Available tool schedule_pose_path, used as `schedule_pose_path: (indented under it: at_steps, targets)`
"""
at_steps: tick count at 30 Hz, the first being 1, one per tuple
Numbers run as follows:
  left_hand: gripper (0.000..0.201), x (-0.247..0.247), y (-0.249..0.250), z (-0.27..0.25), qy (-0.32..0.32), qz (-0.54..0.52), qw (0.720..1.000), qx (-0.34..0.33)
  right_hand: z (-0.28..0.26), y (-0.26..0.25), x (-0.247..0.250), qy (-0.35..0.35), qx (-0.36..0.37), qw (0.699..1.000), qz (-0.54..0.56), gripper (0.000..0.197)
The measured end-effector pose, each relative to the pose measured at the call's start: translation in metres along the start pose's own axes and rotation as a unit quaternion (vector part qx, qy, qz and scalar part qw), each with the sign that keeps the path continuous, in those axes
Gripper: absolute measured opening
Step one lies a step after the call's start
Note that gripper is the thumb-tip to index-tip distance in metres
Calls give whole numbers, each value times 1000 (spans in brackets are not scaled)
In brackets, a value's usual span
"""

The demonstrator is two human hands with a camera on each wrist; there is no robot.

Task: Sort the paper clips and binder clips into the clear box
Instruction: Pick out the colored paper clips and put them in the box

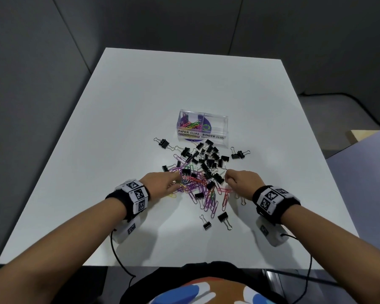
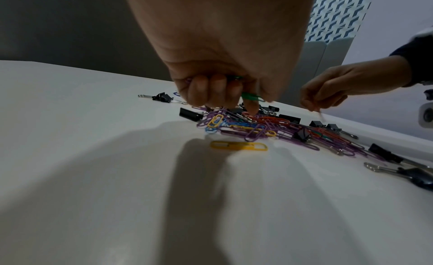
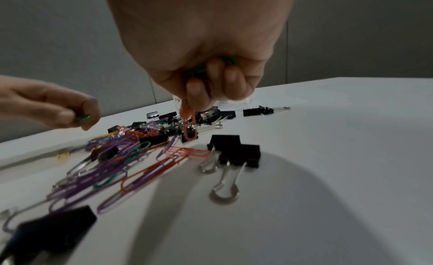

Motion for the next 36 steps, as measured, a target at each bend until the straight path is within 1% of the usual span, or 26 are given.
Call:
schedule_pose_path:
  at_steps: [3, 4, 6, 8, 10, 13, 14, 16, 19, 21, 23, 24, 26, 29, 31, 33, 36]
  targets:
    - [36, -3, -3, 0, -21, 16, 1000, 8, 1, 1, -2, -5, 3, 999, 54, 24]
    - [35, -4, -4, 0, -26, 24, 999, 13, 1, 1, -3, -6, 1, 999, 53, 29]
    - [36, -5, -6, 1, -33, 41, 998, 25, 2, 1, -2, -8, -4, 1000, 17, 37]
    - [33, -6, -8, 2, -28, 52, 998, 34, 2, 1, -1, 1, -14, 1000, -3, 39]
    - [28, -6, -9, 3, -14, 50, 998, 35, 3, 1, 1, 12, -24, 1000, 17, 38]
    - [19, -4, -11, 3, -4, 44, 999, 32, 7, 5, -2, -16, -47, 990, 130, 31]
    - [20, -3, -12, 3, -3, 40, 999, 32, 8, 4, -3, -30, -45, 986, 156, 30]
    - [25, -3, -12, 2, -6, 36, 999, 32, 9, 3, -5, -50, -35, 984, 165, 30]
    - [38, -7, -11, 1, -29, 37, 999, 26, 7, 0, -10, -85, -18, 979, 184, 19]
    - [41, -10, -11, 2, -35, 31, 999, 22, 6, -1, -14, -105, -2, 979, 175, 16]
    - [39, -11, -11, 5, -31, 24, 999, 19, 3, -1, -16, -116, 11, 982, 148, 7]
    - [37, -12, -11, 6, -28, 23, 999, 17, 2, -1, -15, -116, 21, 984, 130, 7]
    - [32, -11, -10, 8, -24, 20, 999, 15, 0, 0, -14, -110, 34, 988, 99, 15]
    - [28, -11, -10, 11, -22, 20, 999, 11, -2, 6, -11, -88, 33, 994, 49, 17]
    - [29, -11, -11, 11, -19, 19, 1000, 12, -4, 9, -11, -79, 29, 996, 8, 27]
    - [32, -11, -12, 11, -12, 15, 1000, 19, -7, 8, -13, -85, 33, 995, -28, 38]
    - [32, -9, -15, 13, -3, 17, 999, 33, -9, 3, -17, -85, 47, 994, -46, 42]
Point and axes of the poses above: each hand's wrist, its own z-axis towards the middle knuckle, its own x-axis out of the back of the hand, y = z × x, the point moved 5 cm from there along z, towards the middle knuckle, and after that the axes turned 6 degrees about -z, right-handed, at the moved point
